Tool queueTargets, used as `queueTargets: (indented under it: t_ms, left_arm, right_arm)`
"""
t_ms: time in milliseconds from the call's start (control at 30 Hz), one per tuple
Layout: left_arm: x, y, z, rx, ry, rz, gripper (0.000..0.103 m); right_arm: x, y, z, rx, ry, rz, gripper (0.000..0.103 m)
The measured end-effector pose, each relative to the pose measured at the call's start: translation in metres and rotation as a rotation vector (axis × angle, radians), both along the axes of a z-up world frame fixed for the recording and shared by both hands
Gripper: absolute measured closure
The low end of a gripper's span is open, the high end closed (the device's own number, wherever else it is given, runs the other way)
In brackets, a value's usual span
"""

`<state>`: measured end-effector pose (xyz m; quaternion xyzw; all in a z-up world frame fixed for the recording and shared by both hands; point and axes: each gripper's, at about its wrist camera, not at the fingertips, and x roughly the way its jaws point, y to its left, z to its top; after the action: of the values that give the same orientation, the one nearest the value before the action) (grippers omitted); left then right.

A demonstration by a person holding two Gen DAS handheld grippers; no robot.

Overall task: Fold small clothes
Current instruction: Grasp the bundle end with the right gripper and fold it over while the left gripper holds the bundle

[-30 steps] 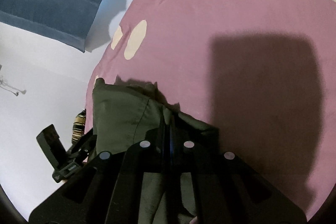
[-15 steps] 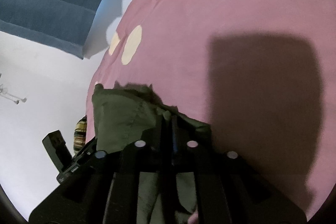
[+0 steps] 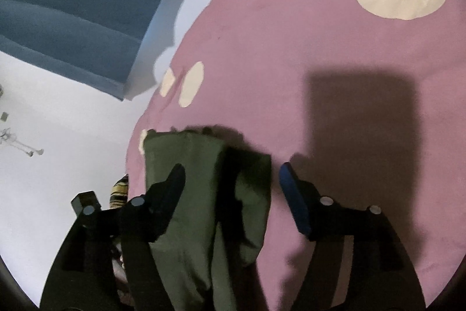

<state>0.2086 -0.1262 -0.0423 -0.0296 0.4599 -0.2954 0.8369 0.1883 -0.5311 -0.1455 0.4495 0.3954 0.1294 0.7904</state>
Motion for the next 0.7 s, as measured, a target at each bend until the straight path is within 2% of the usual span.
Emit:
queueTargets:
  t_ms: [67,167,267,367,533,700]
  left_arm:
    - [-0.001,0.011,0.0,-0.036,0.012,0.004,0.012]
    - [0.003,0.024,-0.008,-0.097,0.073,0.0,0.012]
    - [0.007,0.018,-0.015,-0.103,0.088,-0.004,0.012]
    - [0.014,0.007,-0.022,-0.109,0.117,-0.013,0.012]
    - [0.031,-0.017,-0.036,-0.114,0.163,-0.037,0.012]
    - [0.043,-0.031,-0.044,-0.132,0.175,-0.049,0.012]
  right_arm:
    - [-0.004,-0.001,0.0,0.002,-0.007,0.02,0.029]
    - [-0.003,0.002,-0.005,0.007,0.003,0.046,0.029]
    - [0.004,0.009,-0.014,0.028,0.018,0.072,0.029]
    - [0.016,0.021,-0.017,0.004,0.019,0.103,0.028]
    - [0.04,0.039,-0.014,-0.011,0.014,0.177,0.016]
    - [0.056,0.048,-0.012,-0.046,0.016,0.234,0.014]
